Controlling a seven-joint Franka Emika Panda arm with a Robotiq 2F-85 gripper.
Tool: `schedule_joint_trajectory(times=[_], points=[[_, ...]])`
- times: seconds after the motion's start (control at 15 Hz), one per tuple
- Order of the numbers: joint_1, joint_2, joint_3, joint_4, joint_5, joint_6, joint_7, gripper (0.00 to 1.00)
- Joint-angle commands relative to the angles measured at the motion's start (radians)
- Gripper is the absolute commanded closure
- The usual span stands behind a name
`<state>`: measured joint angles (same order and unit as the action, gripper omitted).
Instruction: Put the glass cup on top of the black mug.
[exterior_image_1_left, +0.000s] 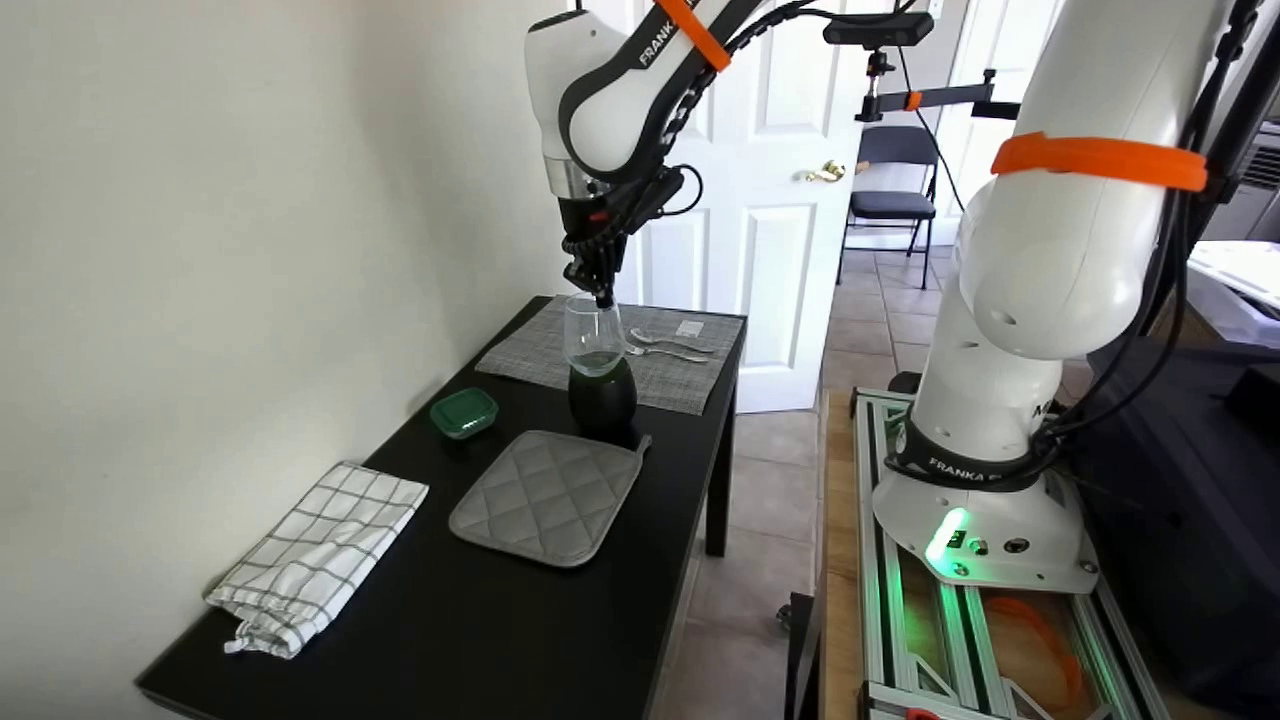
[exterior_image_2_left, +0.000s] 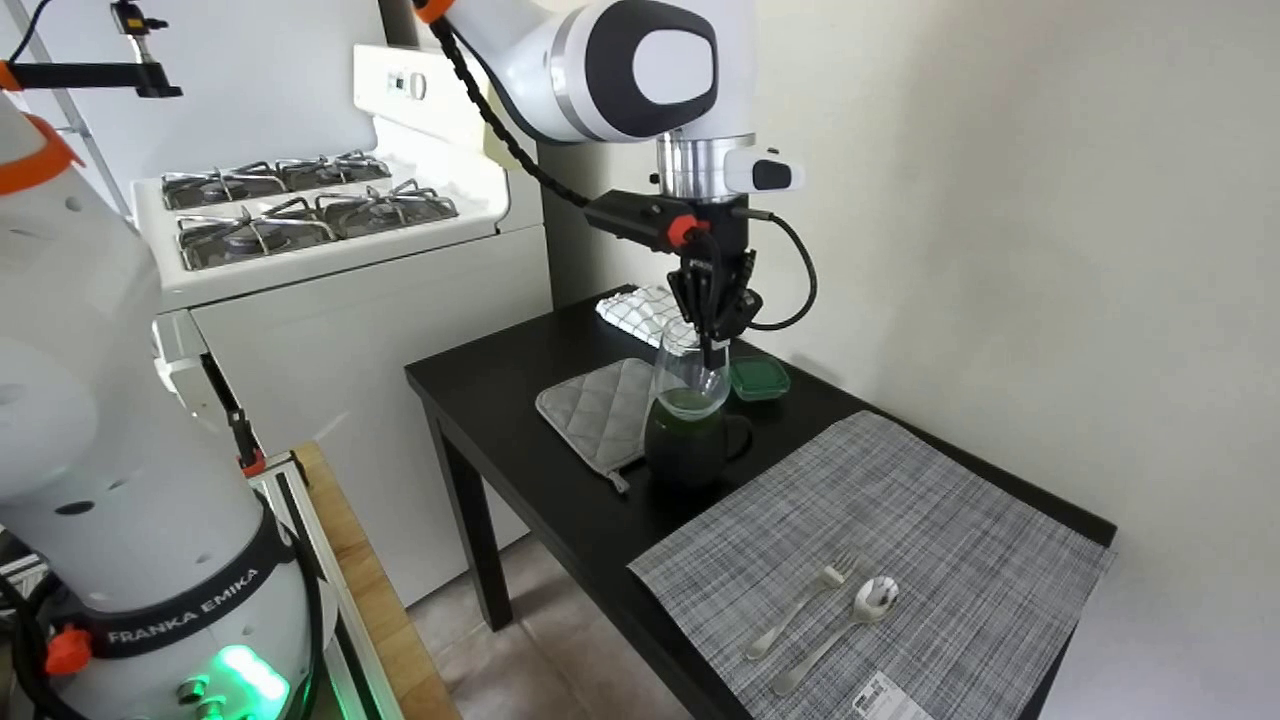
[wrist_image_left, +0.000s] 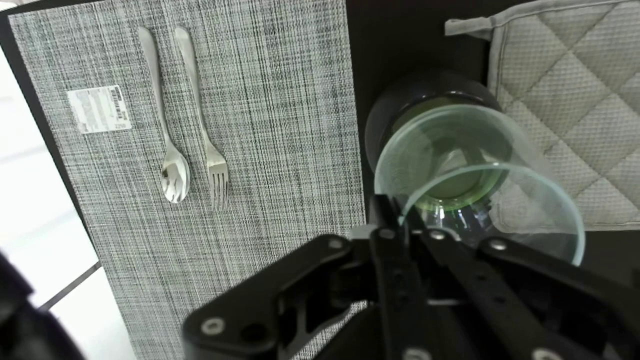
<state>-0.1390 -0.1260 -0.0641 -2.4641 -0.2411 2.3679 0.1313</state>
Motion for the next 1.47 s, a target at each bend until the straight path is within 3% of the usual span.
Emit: schedule_joint_trajectory(times=[0.0, 1.4], points=[[0.016, 0.013, 0.000, 0.005, 0.016, 0.005, 0.004, 0.99], [0.015, 0.005, -0.008, -0.032, -0.010, 0.016, 0.033, 0.99]])
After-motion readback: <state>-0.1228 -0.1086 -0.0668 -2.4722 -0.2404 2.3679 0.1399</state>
